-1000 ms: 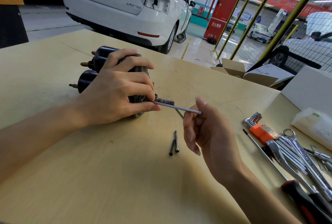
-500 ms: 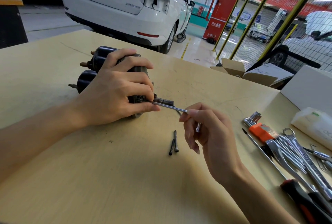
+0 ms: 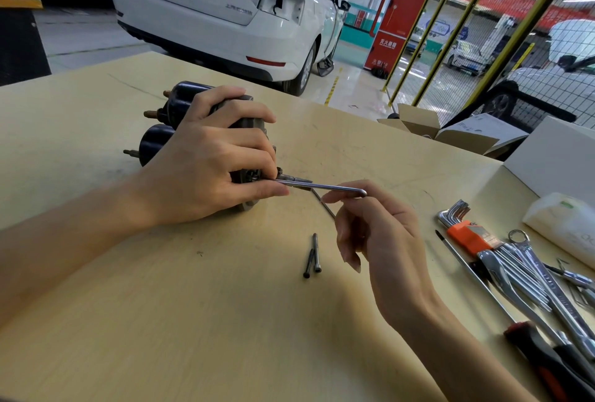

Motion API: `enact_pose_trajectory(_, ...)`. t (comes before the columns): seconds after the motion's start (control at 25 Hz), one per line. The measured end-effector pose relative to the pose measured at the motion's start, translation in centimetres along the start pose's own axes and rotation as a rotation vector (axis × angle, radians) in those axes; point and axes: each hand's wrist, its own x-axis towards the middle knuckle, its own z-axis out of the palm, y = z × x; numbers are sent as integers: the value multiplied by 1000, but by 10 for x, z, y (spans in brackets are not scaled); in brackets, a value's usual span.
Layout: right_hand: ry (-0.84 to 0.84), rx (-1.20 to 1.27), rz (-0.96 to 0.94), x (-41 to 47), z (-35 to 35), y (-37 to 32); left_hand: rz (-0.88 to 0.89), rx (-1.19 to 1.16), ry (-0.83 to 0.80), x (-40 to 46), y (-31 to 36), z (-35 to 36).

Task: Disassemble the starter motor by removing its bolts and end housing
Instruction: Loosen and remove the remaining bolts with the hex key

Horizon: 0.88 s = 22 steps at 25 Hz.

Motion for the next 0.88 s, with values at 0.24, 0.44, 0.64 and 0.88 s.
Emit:
enact_pose_trajectory(0.24,29,-52,-12,2,0,-1,-12,-12,2,0,2,0)
enact_pose_trajectory(0.44,23,-55,-12,1,0,-1,-2,-17,0,0,2,0)
enact_pose_trajectory(0.64,23,-62,3,1,0,-1,-1,-17,0,-1,1,0)
enact_pose_trajectory(0.88,53,-79,37,0,0,0,3,-15,-1,0,1,0)
